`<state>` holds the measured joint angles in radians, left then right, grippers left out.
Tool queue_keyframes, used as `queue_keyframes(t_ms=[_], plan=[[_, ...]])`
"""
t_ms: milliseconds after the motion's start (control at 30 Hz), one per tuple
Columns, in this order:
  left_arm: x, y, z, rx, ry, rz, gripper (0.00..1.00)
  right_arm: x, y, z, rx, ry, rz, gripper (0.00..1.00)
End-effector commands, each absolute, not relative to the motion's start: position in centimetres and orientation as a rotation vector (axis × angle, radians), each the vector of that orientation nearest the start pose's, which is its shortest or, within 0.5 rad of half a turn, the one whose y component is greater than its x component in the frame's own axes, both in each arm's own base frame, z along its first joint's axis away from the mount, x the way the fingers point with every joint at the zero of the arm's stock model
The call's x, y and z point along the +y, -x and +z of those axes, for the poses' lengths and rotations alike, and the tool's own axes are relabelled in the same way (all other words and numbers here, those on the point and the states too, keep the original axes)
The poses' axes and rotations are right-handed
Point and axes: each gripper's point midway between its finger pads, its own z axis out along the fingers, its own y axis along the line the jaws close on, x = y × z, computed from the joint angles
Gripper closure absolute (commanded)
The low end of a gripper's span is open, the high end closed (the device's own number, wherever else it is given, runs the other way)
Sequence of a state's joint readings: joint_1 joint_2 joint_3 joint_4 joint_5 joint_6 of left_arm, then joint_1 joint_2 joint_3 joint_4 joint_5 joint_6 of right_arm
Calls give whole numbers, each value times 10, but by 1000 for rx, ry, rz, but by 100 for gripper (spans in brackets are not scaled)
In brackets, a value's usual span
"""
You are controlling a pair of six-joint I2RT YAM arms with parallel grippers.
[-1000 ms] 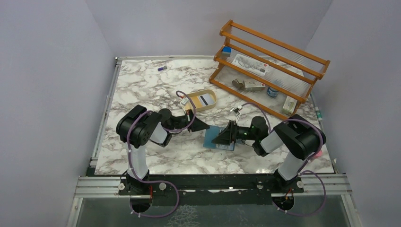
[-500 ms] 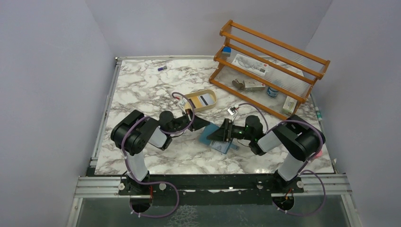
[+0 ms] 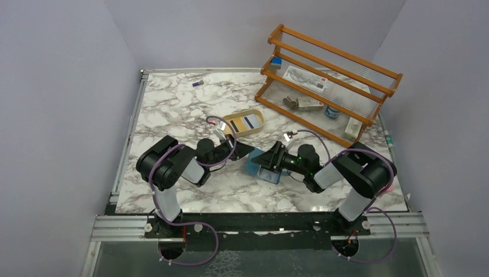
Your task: Take the credit cards out of the card holder
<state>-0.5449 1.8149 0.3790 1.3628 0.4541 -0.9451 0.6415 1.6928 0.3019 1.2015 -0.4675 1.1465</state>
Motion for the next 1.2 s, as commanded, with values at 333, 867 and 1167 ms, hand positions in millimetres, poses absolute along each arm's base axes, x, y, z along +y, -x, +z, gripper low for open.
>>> queue_keyframes(t_ms=[333, 867, 1167], plan=[[-293, -293, 101, 1824, 63, -1405, 100, 330, -222, 122, 1806, -143, 1841, 22], [-279, -297, 79, 1866, 142, -1270, 100, 333, -236, 156, 1634, -173, 1835, 22], [-269, -298, 73, 1864, 211, -1218, 100, 338, -239, 195, 1488, -75, 1834, 21]])
